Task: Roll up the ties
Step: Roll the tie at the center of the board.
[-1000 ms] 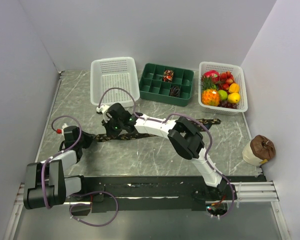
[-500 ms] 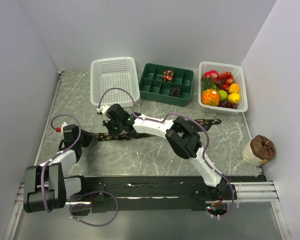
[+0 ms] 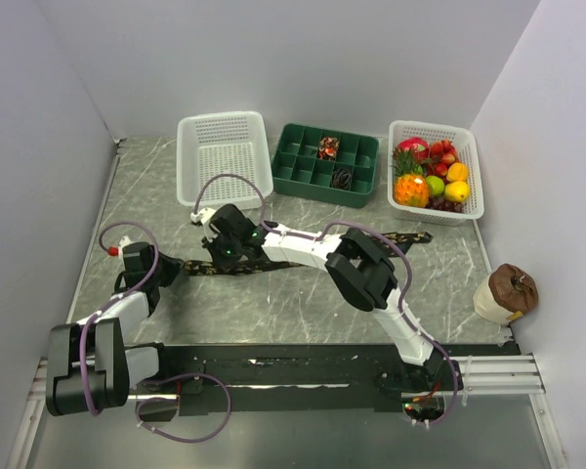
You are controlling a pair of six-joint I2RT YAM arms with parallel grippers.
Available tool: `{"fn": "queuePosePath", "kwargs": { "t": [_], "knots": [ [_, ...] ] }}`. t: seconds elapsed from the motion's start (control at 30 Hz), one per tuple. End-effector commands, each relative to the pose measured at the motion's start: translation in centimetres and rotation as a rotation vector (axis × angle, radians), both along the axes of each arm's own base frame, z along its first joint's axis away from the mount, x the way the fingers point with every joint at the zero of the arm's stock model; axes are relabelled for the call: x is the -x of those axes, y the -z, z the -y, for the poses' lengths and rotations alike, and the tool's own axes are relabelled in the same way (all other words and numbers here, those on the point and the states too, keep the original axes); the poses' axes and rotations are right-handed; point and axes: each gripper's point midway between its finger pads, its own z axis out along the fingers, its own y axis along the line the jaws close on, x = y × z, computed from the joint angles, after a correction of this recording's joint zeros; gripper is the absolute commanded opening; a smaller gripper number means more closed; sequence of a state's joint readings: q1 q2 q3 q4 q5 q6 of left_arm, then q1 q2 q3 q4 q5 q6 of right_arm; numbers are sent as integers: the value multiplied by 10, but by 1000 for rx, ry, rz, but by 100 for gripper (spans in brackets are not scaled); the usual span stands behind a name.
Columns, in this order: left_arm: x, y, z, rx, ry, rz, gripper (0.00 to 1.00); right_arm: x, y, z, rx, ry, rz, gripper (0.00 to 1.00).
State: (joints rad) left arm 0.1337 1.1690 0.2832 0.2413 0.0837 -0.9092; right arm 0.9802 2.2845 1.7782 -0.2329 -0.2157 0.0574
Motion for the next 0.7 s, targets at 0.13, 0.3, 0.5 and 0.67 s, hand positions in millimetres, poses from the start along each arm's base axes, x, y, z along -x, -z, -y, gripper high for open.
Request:
{"fn": "queuePosePath", "kwargs": {
  "t": [0.13,0.3,0.5,0.67],
  "knots": [
    [-20,-26,-2,-32,22,87,1,7,-15,2,-20,-3,-8,0],
    [-21,-35,0,-29,31,109,1,14,-4,0,-16,-8,-25,0],
    [-26,-61,18,-11,136,239,1,15,11,-3,-1,27,-53,0],
    [-26,-84,39,22,229,356,5,21,8,-11,-51,19,-91,0]
  ]
}}
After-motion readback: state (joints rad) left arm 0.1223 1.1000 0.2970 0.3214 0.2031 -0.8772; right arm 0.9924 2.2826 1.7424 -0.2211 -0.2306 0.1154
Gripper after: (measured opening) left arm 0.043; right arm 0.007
